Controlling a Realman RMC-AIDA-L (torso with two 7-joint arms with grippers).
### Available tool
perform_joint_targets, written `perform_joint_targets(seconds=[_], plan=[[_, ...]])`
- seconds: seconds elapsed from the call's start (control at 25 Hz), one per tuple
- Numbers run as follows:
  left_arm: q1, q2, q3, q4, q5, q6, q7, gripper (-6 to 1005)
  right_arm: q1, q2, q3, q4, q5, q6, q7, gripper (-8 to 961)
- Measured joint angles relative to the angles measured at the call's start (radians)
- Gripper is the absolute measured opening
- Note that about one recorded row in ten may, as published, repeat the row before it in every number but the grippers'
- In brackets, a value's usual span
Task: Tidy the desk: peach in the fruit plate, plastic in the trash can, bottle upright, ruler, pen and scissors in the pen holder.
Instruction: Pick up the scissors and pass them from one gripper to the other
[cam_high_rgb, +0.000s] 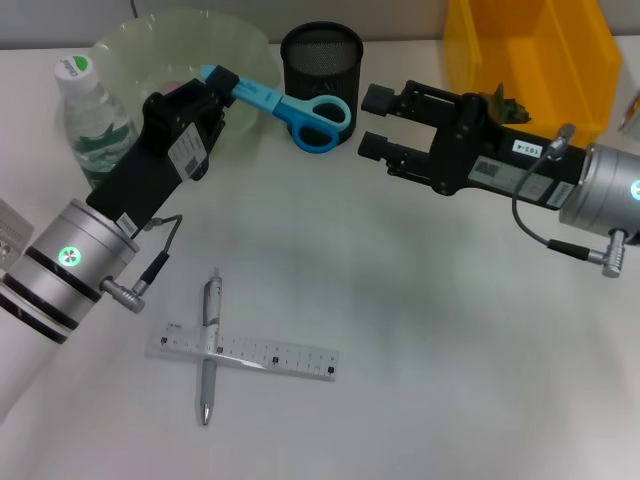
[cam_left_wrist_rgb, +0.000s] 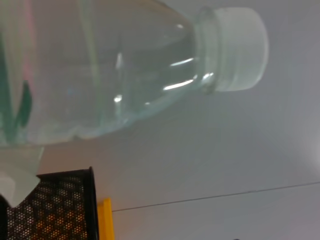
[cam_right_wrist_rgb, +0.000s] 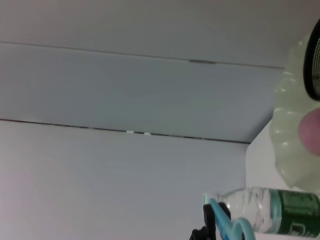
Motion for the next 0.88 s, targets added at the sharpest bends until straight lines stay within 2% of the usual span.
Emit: perform_joint_targets(seconds=[0.76,0.88], plan=[[-0.027,0.0,-0.037,-0.043,0.006,-0.038,0.009,89,0.067,0.007,-0.007,0.034,-0.002,0.092,-0.021,651],[-0.029,0.0,-0.036,-0.046,0.006,-0.042,0.01,89,0.078,0.007,-0.023,0.034,-0.001,0.096,-0.023,613]])
